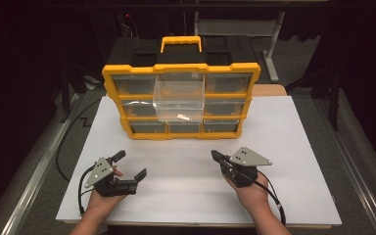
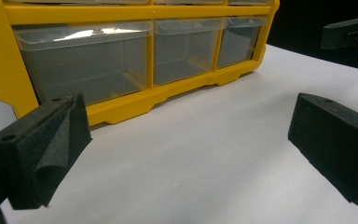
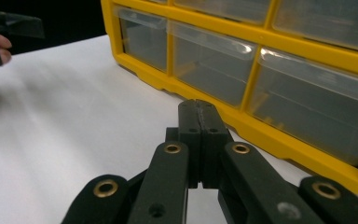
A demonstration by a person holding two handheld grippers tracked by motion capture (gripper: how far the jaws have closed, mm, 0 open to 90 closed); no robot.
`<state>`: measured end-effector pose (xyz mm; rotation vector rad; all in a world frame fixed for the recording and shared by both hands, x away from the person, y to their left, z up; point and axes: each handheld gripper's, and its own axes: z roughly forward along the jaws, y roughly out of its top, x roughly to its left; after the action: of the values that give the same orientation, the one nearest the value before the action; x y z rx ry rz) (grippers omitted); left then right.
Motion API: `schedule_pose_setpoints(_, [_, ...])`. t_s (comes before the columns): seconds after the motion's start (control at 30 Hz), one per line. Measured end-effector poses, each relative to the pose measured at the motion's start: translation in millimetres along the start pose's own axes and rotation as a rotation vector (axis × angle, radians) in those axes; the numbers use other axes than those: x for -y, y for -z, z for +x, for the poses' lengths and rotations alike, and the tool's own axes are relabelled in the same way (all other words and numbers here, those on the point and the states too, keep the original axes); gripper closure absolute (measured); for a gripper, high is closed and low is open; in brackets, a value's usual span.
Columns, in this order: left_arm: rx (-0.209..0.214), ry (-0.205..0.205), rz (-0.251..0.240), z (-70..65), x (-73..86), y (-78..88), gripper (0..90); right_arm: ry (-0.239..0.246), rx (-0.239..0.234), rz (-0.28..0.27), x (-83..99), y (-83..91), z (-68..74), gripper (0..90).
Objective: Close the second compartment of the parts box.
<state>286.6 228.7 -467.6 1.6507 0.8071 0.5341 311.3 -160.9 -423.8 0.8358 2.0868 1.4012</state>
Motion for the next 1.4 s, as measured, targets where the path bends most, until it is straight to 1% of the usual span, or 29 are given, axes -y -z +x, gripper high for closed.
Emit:
schedule_pose_setpoints(0.07, [0.001,-0.001,-0.001,0.1,0.1,-0.2,0.6,0.005,0.003,0.0,-3.8,-1.6,2.4,90.0])
schedule_pose_setpoints(0.27, [0.007,0.0,-0.007,-0.2,-0.2,-0.2,0.6,0.001,-0.017,-0.021,-13.5,-7.8,8.1,90.0])
schedule_pose_setpoints(0.37, [0.003,0.003,-0.012,0.5,-0.8,0.5,0.6,0.01,-0.024,-0.029,-18.5,-10.2,10.7,90.0])
schedule_pose_setpoints(0.47, [0.0,-0.009,-0.003,0.6,-0.1,-0.2,0.6,0.012,-0.034,-0.052,-25.5,-12.8,13.4,90.0])
schedule_pose_setpoints(0.6, [0.003,-0.008,-0.006,0.0,-0.1,-1.0,0.6,0.016,-0.043,-0.072,-34.1,-14.3,17.4,90.0])
schedule_pose_setpoints(0.67, [0.006,-0.013,0.0,0.0,0.1,-1.2,0.6,0.018,-0.047,-0.081,-38.7,-14.6,18.9,90.0])
schedule_pose_setpoints(0.87, [0.01,-0.015,-0.006,-0.4,-0.1,-1.6,0.6,0.028,-0.053,-0.111,-54.7,-14.0,22.5,90.0])
schedule_pose_setpoints(1.1, [0.01,-0.017,-0.008,0.3,0.1,-1.6,0.6,0.04,-0.046,-0.139,-73.4,-11.6,24.8,90.0])
schedule_pose_setpoints(1.4, [0.009,-0.013,-0.016,0.4,-0.2,-1.5,0.6,0.056,-0.044,-0.16,-90.2,-9.4,28.6,90.0])
